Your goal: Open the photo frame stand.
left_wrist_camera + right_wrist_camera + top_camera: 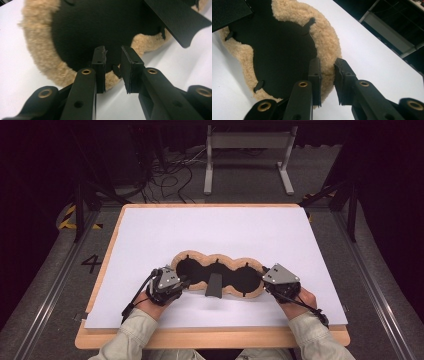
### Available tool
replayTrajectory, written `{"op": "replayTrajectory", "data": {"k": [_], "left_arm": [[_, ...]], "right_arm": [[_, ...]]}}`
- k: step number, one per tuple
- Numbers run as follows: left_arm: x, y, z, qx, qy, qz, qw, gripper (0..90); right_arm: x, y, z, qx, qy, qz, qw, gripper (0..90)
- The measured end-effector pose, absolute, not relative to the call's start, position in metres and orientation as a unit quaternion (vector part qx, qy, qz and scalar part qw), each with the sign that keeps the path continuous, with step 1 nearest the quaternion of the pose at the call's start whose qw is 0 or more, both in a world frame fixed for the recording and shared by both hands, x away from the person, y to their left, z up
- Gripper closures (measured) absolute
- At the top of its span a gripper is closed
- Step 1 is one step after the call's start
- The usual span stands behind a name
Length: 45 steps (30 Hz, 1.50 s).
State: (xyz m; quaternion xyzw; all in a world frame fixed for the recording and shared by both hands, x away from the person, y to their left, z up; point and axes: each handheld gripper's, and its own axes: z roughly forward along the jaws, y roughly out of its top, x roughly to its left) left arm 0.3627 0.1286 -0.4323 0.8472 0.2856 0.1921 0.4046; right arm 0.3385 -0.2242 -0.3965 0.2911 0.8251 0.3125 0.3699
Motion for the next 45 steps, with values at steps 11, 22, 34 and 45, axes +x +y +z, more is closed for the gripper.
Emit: {"op": "replayTrajectory", "data": {"k": [11, 22, 34, 45], "left_arm": [[0.386, 0.177, -0.416, 0.792, 0.369, 0.15, 0.463, 31.7], [0.424, 0.158, -0.443, 0.822, 0.356, 0.021, 0.444, 18.2], [0.423, 0.157, -0.447, 0.84, 0.323, 0.028, 0.436, 39.1], [0.417, 0.165, -0.448, 0.847, 0.298, 0.037, 0.438, 46.2]], "right_arm": [[0.332, -0.223, -0.399, 0.272, 0.821, 0.312, 0.393, 76.3], [0.329, -0.222, -0.401, 0.267, 0.819, 0.311, 0.401, 76.2], [0.33, -0.225, -0.4, 0.27, 0.821, 0.316, 0.391, 74.6], [0.332, -0.235, -0.394, 0.271, 0.83, 0.355, 0.333, 52.8]]}}
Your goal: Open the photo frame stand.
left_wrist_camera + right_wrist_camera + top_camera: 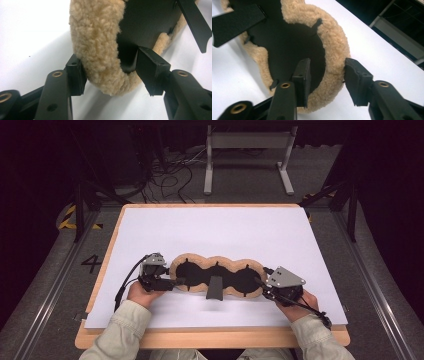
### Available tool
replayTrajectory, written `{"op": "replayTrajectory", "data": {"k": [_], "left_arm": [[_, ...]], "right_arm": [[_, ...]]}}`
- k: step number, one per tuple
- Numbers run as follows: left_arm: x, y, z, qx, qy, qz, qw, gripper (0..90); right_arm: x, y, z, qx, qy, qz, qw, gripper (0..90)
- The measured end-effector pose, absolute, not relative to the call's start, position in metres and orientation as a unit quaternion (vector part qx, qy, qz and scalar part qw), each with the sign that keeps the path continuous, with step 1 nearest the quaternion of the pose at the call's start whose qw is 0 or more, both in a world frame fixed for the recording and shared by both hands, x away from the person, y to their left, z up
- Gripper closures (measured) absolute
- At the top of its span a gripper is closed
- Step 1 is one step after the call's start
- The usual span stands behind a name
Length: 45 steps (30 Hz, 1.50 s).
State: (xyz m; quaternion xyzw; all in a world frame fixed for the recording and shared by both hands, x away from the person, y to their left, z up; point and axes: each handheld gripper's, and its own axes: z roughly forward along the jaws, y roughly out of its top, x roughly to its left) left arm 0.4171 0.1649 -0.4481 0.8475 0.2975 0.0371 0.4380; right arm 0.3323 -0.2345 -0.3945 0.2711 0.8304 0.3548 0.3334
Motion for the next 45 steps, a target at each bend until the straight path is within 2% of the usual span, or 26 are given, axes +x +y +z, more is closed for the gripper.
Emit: {"op": "replayTrajectory", "data": {"k": [3, 5, 8, 10, 11, 13, 17, 21, 26, 27, 28, 29, 30, 31, 37, 45], "left_arm": [[0.417, 0.166, -0.449, 0.849, 0.292, 0.038, 0.439, 47.2], [0.416, 0.166, -0.448, 0.849, 0.291, 0.039, 0.438, 47.2], [0.415, 0.165, -0.448, 0.852, 0.286, 0.047, 0.437, 47.4], [0.414, 0.165, -0.448, 0.852, 0.285, 0.05, 0.436, 47.4], [0.414, 0.165, -0.448, 0.853, 0.284, 0.05, 0.435, 47.4], [0.414, 0.165, -0.448, 0.853, 0.285, 0.051, 0.435, 47.4], [0.413, 0.165, -0.445, 0.851, 0.291, 0.047, 0.435, 47.6], [0.41, 0.165, -0.438, 0.842, 0.297, 0.062, 0.445, 50.1], [0.405, 0.163, -0.428, 0.838, 0.286, 0.103, 0.453, 50.3], [0.403, 0.16, -0.426, 0.839, 0.28, 0.126, 0.45, 50.3], [0.403, 0.16, -0.426, 0.839, 0.28, 0.126, 0.45, 50.3], [0.402, 0.157, -0.427, 0.841, 0.275, 0.146, 0.442, 50.3], [0.4, 0.151, -0.429, 0.846, 0.268, 0.176, 0.426, 50.2], [0.401, 0.148, -0.43, 0.848, 0.267, 0.184, 0.418, 50.2], [0.406, 0.139, -0.439, 0.854, 0.273, 0.197, 0.396, 50.1], [0.406, 0.139, -0.438, 0.852, 0.273, 0.199, 0.4, 45.3]], "right_arm": [[0.332, -0.245, -0.389, 0.283, 0.821, 0.39, 0.306, 48.1], [0.34, -0.255, -0.391, 0.311, 0.814, 0.407, 0.275, 40.8], [0.36, -0.266, -0.403, 0.372, 0.809, 0.42, 0.176, 35.5], [0.37, -0.268, -0.412, 0.395, 0.811, 0.414, 0.118, 38.1], [0.372, -0.267, -0.417, 0.399, 0.816, 0.406, 0.102, 43.7], [0.374, -0.265, -0.42, 0.401, 0.82, 0.399, 0.086, 51.4], [0.375, -0.264, -0.418, 0.414, 0.814, 0.401, 0.07, 54.2], [0.372, -0.261, -0.412, 0.409, 0.817, 0.396, 0.091, 54.5], [0.364, -0.254, -0.398, 0.376, 0.821, 0.395, 0.169, 54.4], [0.362, -0.253, -0.395, 0.364, 0.821, 0.394, 0.194, 54.3], [0.362, -0.253, -0.395, 0.364, 0.821, 0.394, 0.194, 54.3], [0.361, -0.252, -0.394, 0.359, 0.822, 0.391, 0.205, 54.2], [0.36, -0.249, -0.394, 0.344, 0.829, 0.372, 0.236, 54.1], [0.361, -0.247, -0.395, 0.338, 0.833, 0.361, 0.249, 54.1], [0.369, -0.244, -0.407, 0.347, 0.841, 0.328, 0.257, 53.7], [0.372, -0.244, -0.412, 0.352, 0.842, 0.317, 0.258, 52.3]]}}
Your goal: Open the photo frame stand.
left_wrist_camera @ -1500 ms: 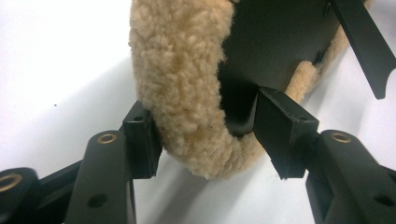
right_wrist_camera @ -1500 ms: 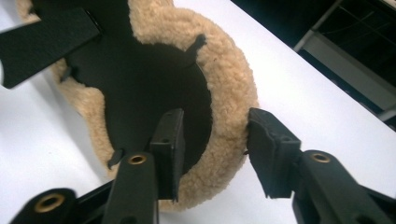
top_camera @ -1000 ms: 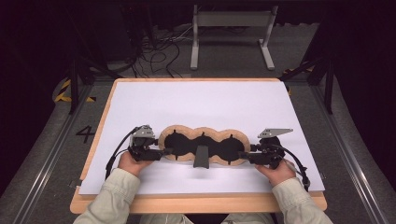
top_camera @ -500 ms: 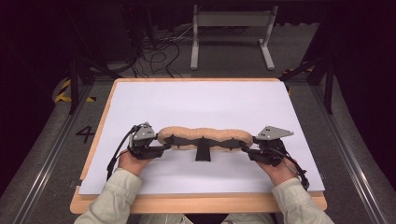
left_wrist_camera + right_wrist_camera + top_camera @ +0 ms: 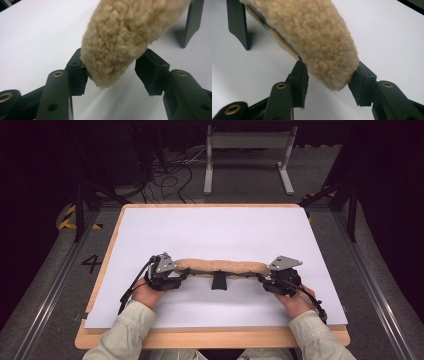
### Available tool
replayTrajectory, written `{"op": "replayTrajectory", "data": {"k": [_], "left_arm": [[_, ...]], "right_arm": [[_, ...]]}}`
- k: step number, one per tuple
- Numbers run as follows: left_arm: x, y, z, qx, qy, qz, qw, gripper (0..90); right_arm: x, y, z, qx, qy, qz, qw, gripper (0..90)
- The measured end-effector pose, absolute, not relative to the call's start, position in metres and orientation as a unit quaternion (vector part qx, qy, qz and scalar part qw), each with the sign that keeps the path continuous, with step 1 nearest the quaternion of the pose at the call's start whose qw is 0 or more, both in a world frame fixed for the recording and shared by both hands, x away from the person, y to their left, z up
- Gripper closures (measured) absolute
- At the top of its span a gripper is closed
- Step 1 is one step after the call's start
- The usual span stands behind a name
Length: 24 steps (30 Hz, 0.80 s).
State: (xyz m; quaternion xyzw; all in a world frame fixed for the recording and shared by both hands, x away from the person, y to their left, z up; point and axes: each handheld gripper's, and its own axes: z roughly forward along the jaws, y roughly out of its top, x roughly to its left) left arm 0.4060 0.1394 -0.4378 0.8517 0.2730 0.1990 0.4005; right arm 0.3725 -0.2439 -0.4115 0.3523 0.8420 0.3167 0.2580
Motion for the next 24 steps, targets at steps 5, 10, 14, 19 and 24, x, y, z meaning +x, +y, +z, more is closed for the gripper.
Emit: {"op": "replayTrajectory", "data": {"k": [5, 10, 14, 19, 24], "left_arm": [[0.403, 0.149, -0.431, 0.844, 0.282, 0.192, 0.413, 34.5], [0.395, 0.165, -0.425, 0.839, 0.31, 0.182, 0.408, 28.7], [0.385, 0.177, -0.419, 0.829, 0.327, 0.175, 0.418, 35.3], [0.381, 0.183, -0.416, 0.825, 0.332, 0.121, 0.442, 45.0], [0.37, 0.18, -0.409, 0.835, 0.299, 0.12, 0.446, 74.6]], "right_arm": [[0.372, -0.249, -0.408, 0.366, 0.832, 0.337, 0.248, 40.3], [0.367, -0.258, -0.401, 0.368, 0.823, 0.355, 0.247, 38.1], [0.363, -0.265, -0.396, 0.37, 0.818, 0.361, 0.251, 37.9], [0.361, -0.269, -0.392, 0.37, 0.816, 0.365, 0.254, 37.7], [0.358, -0.271, -0.388, 0.365, 0.815, 0.371, 0.255, 37.7]]}}
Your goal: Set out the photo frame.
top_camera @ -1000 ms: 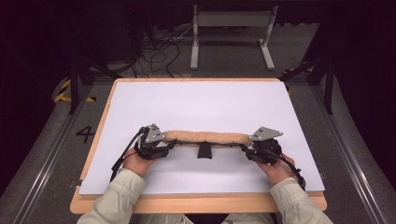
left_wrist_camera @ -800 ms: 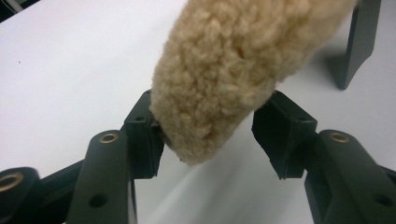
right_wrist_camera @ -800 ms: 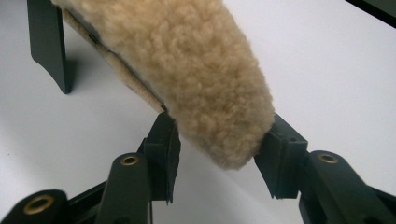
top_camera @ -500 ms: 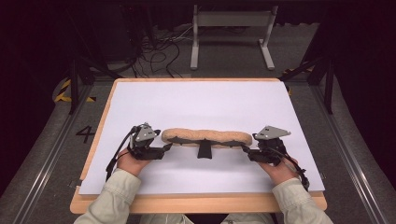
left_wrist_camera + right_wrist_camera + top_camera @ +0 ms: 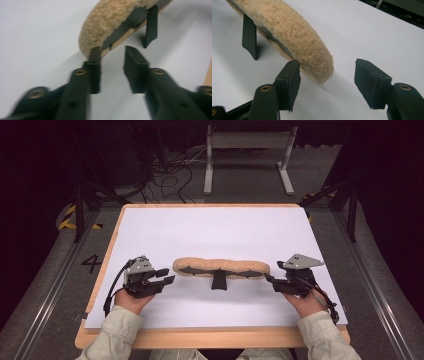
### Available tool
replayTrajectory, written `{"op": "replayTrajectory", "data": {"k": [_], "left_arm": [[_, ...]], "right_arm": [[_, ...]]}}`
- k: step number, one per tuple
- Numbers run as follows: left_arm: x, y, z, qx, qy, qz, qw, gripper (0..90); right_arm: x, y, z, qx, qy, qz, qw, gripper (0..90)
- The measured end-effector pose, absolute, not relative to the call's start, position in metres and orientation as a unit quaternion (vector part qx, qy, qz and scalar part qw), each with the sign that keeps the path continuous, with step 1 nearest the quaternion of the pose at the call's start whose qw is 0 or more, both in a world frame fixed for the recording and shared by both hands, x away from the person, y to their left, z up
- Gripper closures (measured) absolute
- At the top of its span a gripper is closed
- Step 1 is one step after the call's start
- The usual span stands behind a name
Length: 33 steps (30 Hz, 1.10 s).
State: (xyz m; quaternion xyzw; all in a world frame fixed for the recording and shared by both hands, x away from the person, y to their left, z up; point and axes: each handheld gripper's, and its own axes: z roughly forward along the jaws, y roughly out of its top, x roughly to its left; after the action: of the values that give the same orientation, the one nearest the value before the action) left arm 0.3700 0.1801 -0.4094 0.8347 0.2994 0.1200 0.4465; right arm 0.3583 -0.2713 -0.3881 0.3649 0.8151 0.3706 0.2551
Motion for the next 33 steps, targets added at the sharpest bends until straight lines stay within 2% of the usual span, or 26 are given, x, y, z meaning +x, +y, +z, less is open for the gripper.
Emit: {"op": "replayTrajectory", "data": {"k": [2, 3, 7, 11, 14, 18, 23, 28, 33], "left_arm": [[0.368, 0.177, -0.41, 0.842, 0.288, 0.112, 0.442, 88.2], [0.367, 0.175, -0.411, 0.845, 0.285, 0.109, 0.439, 89.7], [0.369, 0.169, -0.413, 0.85, 0.289, 0.108, 0.427, 89.9], [0.375, 0.163, -0.419, 0.853, 0.309, 0.117, 0.403, 90.0], [0.381, 0.16, -0.424, 0.856, 0.321, 0.114, 0.389, 90.0], [0.386, 0.155, -0.429, 0.861, 0.326, 0.115, 0.374, 90.0], [0.394, 0.151, -0.434, 0.856, 0.347, 0.11, 0.367, 90.0], [0.398, 0.146, -0.437, 0.858, 0.345, 0.12, 0.36, 90.0], [0.403, 0.145, -0.438, 0.854, 0.356, 0.124, 0.359, 90.0]], "right_arm": [[0.357, -0.273, -0.386, 0.363, 0.815, 0.371, 0.257, 38.1], [0.357, -0.274, -0.385, 0.363, 0.814, 0.372, 0.258, 38.7], [0.354, -0.278, -0.381, 0.357, 0.815, 0.38, 0.253, 44.1], [0.348, -0.28, -0.375, 0.334, 0.825, 0.379, 0.253, 58.8], [0.342, -0.281, -0.371, 0.319, 0.828, 0.378, 0.266, 69.1], [0.337, -0.284, -0.366, 0.308, 0.821, 0.392, 0.278, 77.3], [0.332, -0.284, -0.365, 0.307, 0.808, 0.392, 0.315, 88.0], [0.336, -0.283, -0.369, 0.331, 0.783, 0.384, 0.36, 89.8], [0.339, -0.283, -0.372, 0.34, 0.777, 0.385, 0.363, 90.0]]}}
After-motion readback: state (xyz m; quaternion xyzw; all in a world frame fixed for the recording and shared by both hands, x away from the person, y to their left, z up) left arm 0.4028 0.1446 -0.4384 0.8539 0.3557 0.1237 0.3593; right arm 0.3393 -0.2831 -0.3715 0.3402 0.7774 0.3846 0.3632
